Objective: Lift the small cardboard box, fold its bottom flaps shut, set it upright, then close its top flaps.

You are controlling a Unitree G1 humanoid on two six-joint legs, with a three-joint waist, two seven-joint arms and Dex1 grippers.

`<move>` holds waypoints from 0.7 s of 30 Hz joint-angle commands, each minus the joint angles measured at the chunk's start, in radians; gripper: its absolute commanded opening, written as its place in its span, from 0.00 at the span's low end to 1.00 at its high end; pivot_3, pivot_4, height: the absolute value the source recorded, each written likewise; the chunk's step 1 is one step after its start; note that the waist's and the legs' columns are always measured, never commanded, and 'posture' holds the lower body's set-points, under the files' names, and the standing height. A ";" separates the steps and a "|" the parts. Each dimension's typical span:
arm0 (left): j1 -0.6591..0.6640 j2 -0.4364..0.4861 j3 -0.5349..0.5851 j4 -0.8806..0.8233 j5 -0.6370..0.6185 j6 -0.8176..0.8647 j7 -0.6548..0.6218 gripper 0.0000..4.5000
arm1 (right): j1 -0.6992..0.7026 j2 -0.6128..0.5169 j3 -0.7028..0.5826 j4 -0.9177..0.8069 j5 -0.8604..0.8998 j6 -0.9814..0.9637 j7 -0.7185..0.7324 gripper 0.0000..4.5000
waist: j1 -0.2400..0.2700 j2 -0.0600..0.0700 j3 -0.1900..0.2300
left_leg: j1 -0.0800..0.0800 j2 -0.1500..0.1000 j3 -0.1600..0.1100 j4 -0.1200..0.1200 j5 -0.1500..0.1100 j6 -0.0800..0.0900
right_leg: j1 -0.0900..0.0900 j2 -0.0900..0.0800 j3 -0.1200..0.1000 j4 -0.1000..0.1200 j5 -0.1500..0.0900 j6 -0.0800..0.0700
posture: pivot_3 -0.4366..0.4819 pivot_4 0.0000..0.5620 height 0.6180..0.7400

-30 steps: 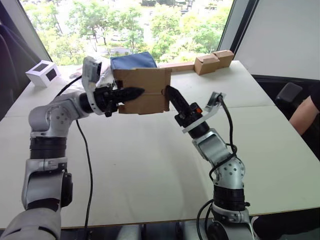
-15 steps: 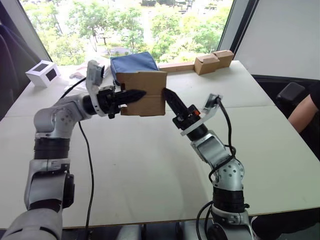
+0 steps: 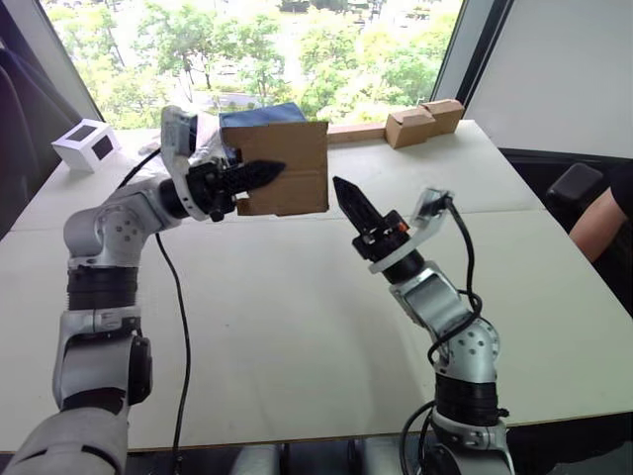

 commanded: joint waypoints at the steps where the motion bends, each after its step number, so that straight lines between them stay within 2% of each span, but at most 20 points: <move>1: -0.014 0.023 0.034 -0.044 -0.038 0.025 0.001 0.00 | -0.006 -0.041 -0.030 -0.071 0.040 -0.003 0.010 0.15 | 0.000 0.000 0.000 | 0.000 0.000 0.000 0.000 0.000 0.000 | 0.000 0.000 0.000 0.000 0.000 0.000 | 0.48 0.27 0.98; 2: -0.012 0.024 0.034 -0.047 -0.042 0.029 0.002 0.00 | -0.005 -0.049 -0.028 -0.070 0.030 -0.005 0.009 0.11 | 0.000 0.000 0.000 | 0.000 0.000 0.000 0.000 0.000 0.000 | 0.000 0.000 0.000 0.000 0.000 0.000 | 0.48 0.27 0.98; 3: -0.010 0.024 0.034 -0.048 -0.045 0.033 0.003 0.00 | -0.006 -0.055 -0.025 -0.069 0.019 -0.007 0.009 0.02 | -0.001 0.000 0.000 | 0.000 0.000 0.000 0.000 0.000 0.000 | 0.000 0.000 0.000 0.000 0.000 0.000 | 0.48 0.27 0.98; 4: -0.010 0.024 0.035 -0.049 -0.047 0.036 0.005 0.00 | -0.006 -0.059 -0.023 -0.069 0.012 -0.008 0.010 0.01 | -0.002 0.000 0.000 | 0.000 0.000 0.000 0.000 0.000 0.000 | 0.000 0.000 0.000 0.000 0.000 0.000 | 0.48 0.27 0.98; 14: -0.001 -0.016 0.014 -0.077 -0.048 0.053 0.015 0.00 | -0.065 -0.074 0.091 -0.018 -0.178 -0.023 0.073 0.01 | 0.000 0.000 0.000 | 0.000 0.000 0.000 0.000 0.000 0.000 | 0.000 0.001 0.000 0.000 0.000 0.000 | 0.48 0.27 0.98; 21: 0.018 -0.022 0.000 -0.096 -0.039 0.053 0.018 0.00 | -0.047 -0.062 0.113 -0.040 -0.199 -0.010 0.095 0.01 | 0.000 0.000 0.000 | 0.000 0.000 0.000 0.000 0.000 0.000 | 0.000 0.000 0.000 0.000 0.000 0.000 | 0.48 0.27 0.98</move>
